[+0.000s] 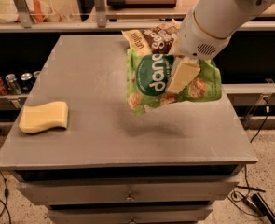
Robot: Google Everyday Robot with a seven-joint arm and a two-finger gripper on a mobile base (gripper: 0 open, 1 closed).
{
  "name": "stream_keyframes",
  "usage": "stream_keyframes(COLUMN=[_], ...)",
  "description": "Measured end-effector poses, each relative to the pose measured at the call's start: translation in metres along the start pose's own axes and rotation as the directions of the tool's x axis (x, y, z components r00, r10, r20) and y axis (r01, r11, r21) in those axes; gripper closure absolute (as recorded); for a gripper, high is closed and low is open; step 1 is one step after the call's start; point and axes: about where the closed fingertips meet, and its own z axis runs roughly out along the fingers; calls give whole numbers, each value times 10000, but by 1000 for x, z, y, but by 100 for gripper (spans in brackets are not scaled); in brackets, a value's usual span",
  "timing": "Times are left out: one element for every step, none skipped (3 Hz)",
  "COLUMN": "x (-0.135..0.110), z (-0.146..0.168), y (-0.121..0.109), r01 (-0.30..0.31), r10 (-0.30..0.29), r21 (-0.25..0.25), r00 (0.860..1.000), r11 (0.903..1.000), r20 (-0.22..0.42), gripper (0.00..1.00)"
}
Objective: Move green rice chip bag near brown chip bag
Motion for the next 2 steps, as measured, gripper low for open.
stream_keyframes(x=[0, 5], z=[0, -4], y=[0, -20], r01=[1, 199], r10=[-1, -183], r21=[0, 332], r00=[10000, 9987], r11=[10000, 9993], r20=[0, -471], gripper=[100, 100])
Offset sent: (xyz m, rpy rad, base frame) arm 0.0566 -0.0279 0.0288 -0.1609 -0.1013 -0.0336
